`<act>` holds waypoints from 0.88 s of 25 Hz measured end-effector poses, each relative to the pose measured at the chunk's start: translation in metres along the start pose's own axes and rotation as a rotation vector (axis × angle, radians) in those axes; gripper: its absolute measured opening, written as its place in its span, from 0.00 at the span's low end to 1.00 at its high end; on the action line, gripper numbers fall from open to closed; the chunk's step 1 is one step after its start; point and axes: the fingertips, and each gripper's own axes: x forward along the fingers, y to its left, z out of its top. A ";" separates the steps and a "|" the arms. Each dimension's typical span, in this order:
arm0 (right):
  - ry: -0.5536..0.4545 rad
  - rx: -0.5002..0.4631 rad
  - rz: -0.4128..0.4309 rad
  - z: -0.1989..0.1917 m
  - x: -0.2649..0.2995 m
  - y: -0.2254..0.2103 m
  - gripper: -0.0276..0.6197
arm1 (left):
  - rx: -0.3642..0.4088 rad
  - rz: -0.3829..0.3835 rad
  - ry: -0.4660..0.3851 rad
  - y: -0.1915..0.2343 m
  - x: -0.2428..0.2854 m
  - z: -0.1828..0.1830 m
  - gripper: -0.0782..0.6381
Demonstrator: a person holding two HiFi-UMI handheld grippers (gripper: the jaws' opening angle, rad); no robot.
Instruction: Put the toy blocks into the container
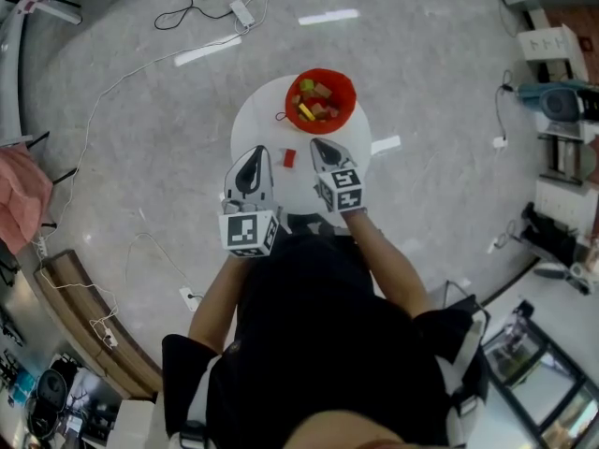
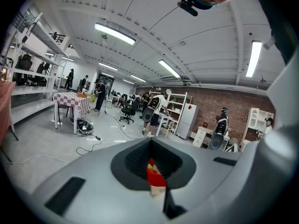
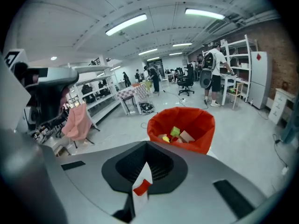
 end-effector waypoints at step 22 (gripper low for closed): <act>0.525 -0.232 0.091 -0.165 0.090 0.014 0.17 | -0.045 0.019 0.069 0.031 0.012 -0.024 0.11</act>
